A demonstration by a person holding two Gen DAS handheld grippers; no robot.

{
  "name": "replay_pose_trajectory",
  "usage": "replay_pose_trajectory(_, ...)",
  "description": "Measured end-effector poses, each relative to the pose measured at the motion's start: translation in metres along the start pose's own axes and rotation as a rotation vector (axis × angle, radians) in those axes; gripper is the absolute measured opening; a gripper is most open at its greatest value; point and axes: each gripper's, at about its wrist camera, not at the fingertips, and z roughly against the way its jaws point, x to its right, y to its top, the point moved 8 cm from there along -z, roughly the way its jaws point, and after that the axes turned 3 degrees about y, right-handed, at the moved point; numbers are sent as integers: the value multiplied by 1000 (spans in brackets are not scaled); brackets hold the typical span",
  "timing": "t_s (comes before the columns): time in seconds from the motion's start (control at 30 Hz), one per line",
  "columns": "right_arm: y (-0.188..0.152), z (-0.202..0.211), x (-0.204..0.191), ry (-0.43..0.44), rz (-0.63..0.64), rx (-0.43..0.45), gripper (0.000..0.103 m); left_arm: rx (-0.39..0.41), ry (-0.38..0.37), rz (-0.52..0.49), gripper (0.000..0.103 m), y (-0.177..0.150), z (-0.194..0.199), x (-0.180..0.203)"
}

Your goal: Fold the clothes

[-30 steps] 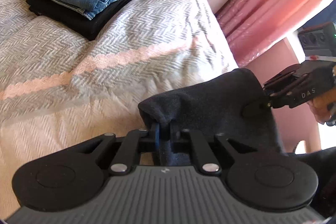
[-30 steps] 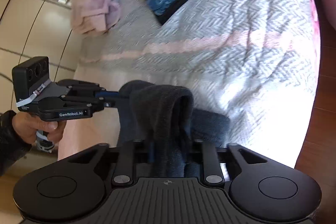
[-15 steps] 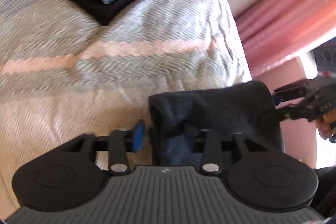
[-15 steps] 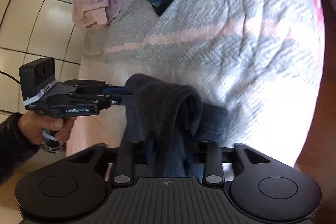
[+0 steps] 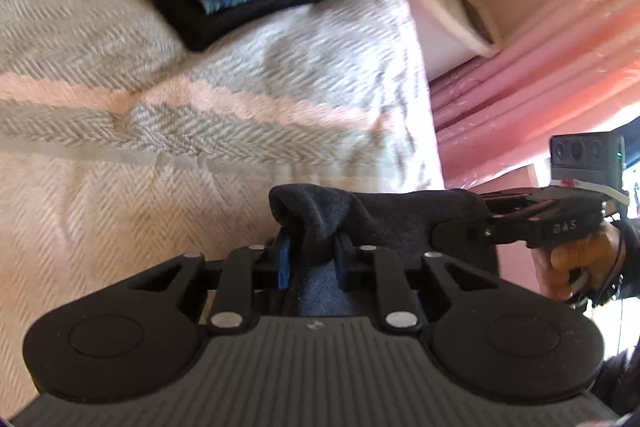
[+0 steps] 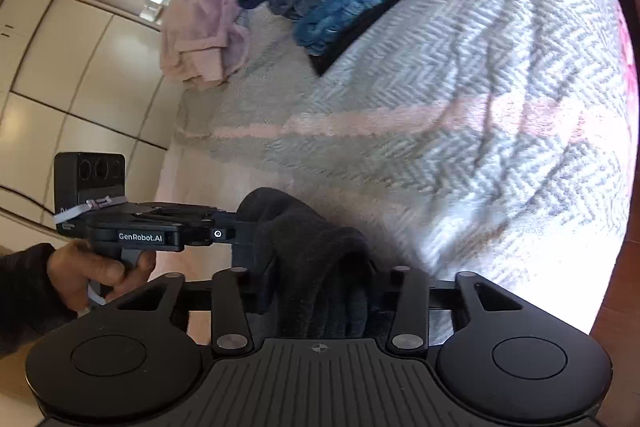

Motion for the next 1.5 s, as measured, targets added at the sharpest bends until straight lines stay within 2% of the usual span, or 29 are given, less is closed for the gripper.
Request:
replay_pose_trajectory(0.07, -4, 10, -14, 27, 29, -16, 30, 27, -9, -23, 16, -9, 23, 12)
replay_pose_trajectory(0.3, -37, 48, -79, 130, 72, -88, 28, 72, -10, -45, 15, -43, 94, 42)
replay_pose_trajectory(0.37, -47, 56, -101, 180, 71, -122, 28, 60, -5, -20, 15, -49, 104, 43)
replay_pose_trajectory(0.43, -50, 55, -107, 192, 72, -144, 28, 24, 16, 10, 15, -48, 86, 33)
replay_pose_trajectory(0.47, -47, 50, -98, 174, 56, -141, 28, 5, 27, 26, 15, -47, 76, 28)
replay_pose_trajectory(0.5, -43, 43, -85, 151, 36, -135, 28, -20, 38, 49, 10, -45, 57, 20)
replay_pose_trajectory(0.57, -34, 25, -45, 81, -41, -118, 28, -45, 87, 77, 9, -39, 19, 0)
replay_pose_trajectory(0.63, -21, 11, -10, 18, -74, -98, 28, -47, 91, 123, 9, -31, -9, -17)
replay_pose_trajectory(0.73, -6, -3, 15, -5, -87, -89, 30, -71, 94, 135, 12, -26, -33, -29)
replay_pose_trajectory(0.9, 1, 1, 17, 3, -106, -93, 44, -57, 120, 125, 20, -31, -10, -27)
replay_pose_trajectory(1.0, 0, 20, 14, -22, -124, -41, 48, -32, 149, 114, 20, -40, 19, -21)
replay_pose_trajectory(1.1, -5, 40, 5, -67, -108, 24, 49, -28, 132, 56, 20, -64, 42, 0)
replay_pose_trajectory(1.2, -21, 56, -19, -62, -54, 95, 49, -52, 107, -29, 20, -104, 51, 25)
replay_pose_trajectory(1.33, -54, 66, -57, -45, 18, 161, 49, -80, 122, -108, 20, -161, 29, 36)
replay_pose_trajectory(1.43, -95, 57, -79, 2, 37, 130, 49, -17, 132, -99, 20, -181, 11, 29)
replay_pose_trajectory(1.5, -133, 48, -92, 13, 79, 74, 49, 33, 129, -81, 20, -184, 8, 28)
